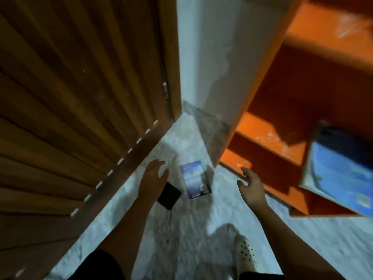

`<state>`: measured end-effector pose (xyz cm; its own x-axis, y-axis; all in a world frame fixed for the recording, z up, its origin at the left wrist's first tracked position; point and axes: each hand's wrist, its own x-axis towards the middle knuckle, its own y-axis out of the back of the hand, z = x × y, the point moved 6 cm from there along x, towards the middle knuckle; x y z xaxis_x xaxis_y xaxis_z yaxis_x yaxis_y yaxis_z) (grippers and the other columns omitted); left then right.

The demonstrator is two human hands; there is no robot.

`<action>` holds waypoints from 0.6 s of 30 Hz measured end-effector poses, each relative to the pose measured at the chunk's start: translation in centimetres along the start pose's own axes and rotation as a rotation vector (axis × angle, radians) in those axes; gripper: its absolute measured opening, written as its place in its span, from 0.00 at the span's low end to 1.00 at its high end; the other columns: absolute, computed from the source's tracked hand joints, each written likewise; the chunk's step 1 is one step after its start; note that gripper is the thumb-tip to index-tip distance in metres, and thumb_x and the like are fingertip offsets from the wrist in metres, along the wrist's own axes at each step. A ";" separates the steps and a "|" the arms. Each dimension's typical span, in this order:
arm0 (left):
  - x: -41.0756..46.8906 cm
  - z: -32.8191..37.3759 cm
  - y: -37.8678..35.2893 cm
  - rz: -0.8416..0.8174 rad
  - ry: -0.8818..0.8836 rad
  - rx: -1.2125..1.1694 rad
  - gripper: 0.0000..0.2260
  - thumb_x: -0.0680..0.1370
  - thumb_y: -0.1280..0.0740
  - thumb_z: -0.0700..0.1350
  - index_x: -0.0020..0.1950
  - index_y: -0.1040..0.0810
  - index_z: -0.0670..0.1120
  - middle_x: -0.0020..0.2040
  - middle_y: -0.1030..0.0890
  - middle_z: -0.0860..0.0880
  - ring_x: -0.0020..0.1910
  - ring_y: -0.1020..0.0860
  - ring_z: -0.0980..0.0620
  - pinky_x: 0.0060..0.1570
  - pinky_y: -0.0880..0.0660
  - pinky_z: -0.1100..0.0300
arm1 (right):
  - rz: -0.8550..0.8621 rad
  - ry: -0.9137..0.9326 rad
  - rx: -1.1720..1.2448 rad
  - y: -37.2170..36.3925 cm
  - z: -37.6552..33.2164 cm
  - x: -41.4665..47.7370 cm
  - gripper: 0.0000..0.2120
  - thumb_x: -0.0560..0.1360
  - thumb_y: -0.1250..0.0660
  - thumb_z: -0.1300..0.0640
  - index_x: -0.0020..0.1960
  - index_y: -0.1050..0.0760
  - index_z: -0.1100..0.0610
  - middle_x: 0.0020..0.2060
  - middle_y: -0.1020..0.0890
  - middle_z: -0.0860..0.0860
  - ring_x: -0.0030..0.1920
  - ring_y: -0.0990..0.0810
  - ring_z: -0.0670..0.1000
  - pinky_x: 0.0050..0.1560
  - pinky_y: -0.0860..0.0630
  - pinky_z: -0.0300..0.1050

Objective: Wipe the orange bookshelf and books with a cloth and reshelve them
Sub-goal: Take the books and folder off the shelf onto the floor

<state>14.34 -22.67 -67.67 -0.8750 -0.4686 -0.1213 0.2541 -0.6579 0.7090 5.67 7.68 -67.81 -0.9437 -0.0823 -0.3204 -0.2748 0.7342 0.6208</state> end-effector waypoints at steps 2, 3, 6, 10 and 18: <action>0.5 6.8 1.6 -0.049 -0.097 0.020 0.15 0.77 0.34 0.46 0.61 0.24 0.41 0.61 0.23 0.43 0.62 0.25 0.45 0.60 0.39 0.70 | 0.112 -0.022 0.044 5.3 -2.2 -2.9 0.21 0.76 0.37 0.66 0.68 0.31 0.60 0.64 0.27 0.60 0.63 0.28 0.60 0.60 0.32 0.47; 0.5 10.1 2.1 -0.079 -0.127 0.013 0.14 0.78 0.34 0.45 0.62 0.24 0.41 0.61 0.23 0.43 0.62 0.26 0.46 0.59 0.42 0.73 | 0.190 -0.026 0.068 7.9 -3.1 -4.5 0.20 0.77 0.37 0.66 0.68 0.31 0.61 0.63 0.26 0.60 0.63 0.27 0.60 0.58 0.32 0.46; 0.3 18.1 1.5 -0.197 -0.175 -0.123 0.14 0.78 0.35 0.44 0.62 0.25 0.42 0.60 0.22 0.44 0.61 0.26 0.48 0.56 0.38 0.72 | 0.442 -0.039 0.186 15.0 -4.4 -8.6 0.16 0.79 0.39 0.63 0.66 0.31 0.61 0.61 0.24 0.59 0.60 0.25 0.58 0.56 0.32 0.45; -1.8 24.8 -4.2 -0.452 -0.225 -0.183 0.20 0.77 0.36 0.51 0.65 0.26 0.41 0.59 0.22 0.40 0.60 0.24 0.43 0.59 0.29 0.56 | 0.846 -0.111 0.461 24.0 -4.5 -13.8 0.12 0.81 0.43 0.57 0.64 0.31 0.53 0.53 0.22 0.56 0.52 0.22 0.52 0.53 0.26 0.52; -5.9 30.1 -17.8 -0.708 -0.164 -0.136 0.23 0.79 0.37 0.47 0.73 0.37 0.46 0.68 0.29 0.41 0.68 0.31 0.43 0.65 0.36 0.56 | 0.780 0.047 0.677 32.4 -7.5 -11.9 0.22 0.74 0.39 0.37 0.66 0.39 0.33 0.45 0.21 0.47 0.48 0.21 0.48 0.55 0.25 0.54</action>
<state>2.59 9.56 -58.65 -0.8962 0.1819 -0.4047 -0.3544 -0.8423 0.4061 6.58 27.44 -38.53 -0.8255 0.5633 0.0355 0.5635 0.8192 0.1067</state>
